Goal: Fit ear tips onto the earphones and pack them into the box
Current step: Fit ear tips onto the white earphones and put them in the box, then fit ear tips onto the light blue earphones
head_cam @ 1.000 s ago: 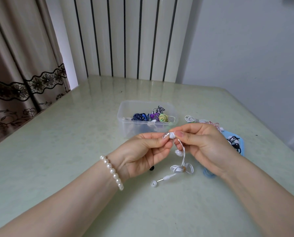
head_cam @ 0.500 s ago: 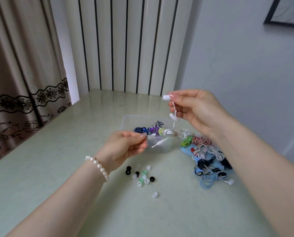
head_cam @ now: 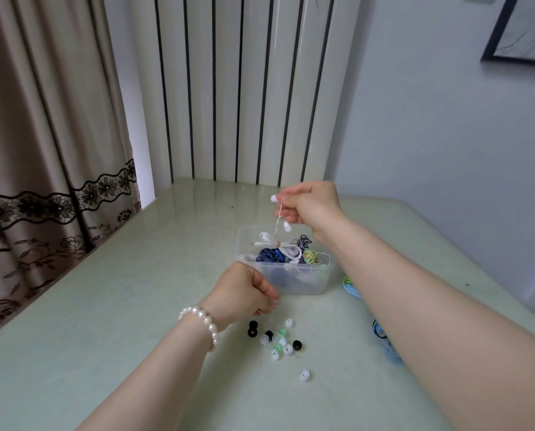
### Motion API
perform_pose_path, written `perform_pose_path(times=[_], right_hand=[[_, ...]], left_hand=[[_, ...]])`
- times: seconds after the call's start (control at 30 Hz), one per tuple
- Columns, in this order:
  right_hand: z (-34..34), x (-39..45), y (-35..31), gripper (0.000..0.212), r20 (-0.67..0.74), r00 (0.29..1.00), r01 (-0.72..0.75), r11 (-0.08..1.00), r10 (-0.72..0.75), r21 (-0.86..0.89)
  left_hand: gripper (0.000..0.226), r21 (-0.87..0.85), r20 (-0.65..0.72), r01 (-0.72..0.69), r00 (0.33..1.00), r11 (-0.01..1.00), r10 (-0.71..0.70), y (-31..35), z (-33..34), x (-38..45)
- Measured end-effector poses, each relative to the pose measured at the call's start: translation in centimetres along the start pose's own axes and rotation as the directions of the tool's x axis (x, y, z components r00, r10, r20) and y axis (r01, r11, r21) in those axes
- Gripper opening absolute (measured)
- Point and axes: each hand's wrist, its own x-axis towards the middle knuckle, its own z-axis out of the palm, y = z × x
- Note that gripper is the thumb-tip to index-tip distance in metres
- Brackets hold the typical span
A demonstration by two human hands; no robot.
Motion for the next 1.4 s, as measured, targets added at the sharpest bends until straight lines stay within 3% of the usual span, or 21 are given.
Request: perform_pose_path(times=[0.17, 0.27, 0.33, 0.53, 0.7, 0.87, 1.07, 1.4], right_hand=[[1.2, 0.3, 2.5, 0.01, 0.03, 0.997, -0.062, 0.978, 0.069, -0.197], [1.5, 0.0, 4.1, 0.007, 0.13, 0.991, 0.07, 0.85, -0.002, -0.522], [1.5, -0.6, 4.8, 0.002, 0.217, 0.976, 0.148, 0.764, -0.011, -0.628], [-1.0, -1.8, 4.2, 0.01, 0.24, 0.967, 0.221, 0.738, -0.083, -0.637], [-7.7, -3.9, 3.3, 0.011, 0.209, 0.969, 0.232, 0.762, -0.129, -0.605], [-14.6, -5.6, 4.7, 0.016, 0.258, 0.964, 0.118, 0.761, 0.067, -0.638], [-16.6, -6.6, 5.5, 0.016, 0.337, 0.921, 0.106, 0.706, 0.196, -0.701], [-16.2, -7.8, 6.4, 0.038, 0.228, 0.856, 0.108, 0.271, 0.464, -0.956]], left_hand=[[0.024, 0.04, 0.032, -0.002, 0.999, 0.999, 0.0, -0.1, 0.0, 0.1], [0.022, 0.058, 0.044, -0.003, 0.999, 0.998, 0.001, -0.1, 0.0, -0.1], [0.021, 0.07, 0.047, -0.007, 0.999, 0.998, 0.003, -0.1, 0.0, -0.2], [0.024, 0.108, 0.069, -0.033, 0.997, 0.994, 0.026, 0.0, 0.4, -0.2], [0.013, 0.197, 0.045, -0.105, 0.994, 0.975, 0.098, 0.1, 1.3, -0.3], [0.017, 0.181, 0.055, -0.173, 0.985, 0.968, 0.166, 0.3, 2.7, -0.7], [0.009, 0.178, 0.082, -0.226, 0.973, 0.958, 0.214, 0.3, 4.0, -1.1], [0.009, 0.199, 0.01, -0.236, 0.971, 0.951, 0.239, -0.2, 4.4, -0.9]])
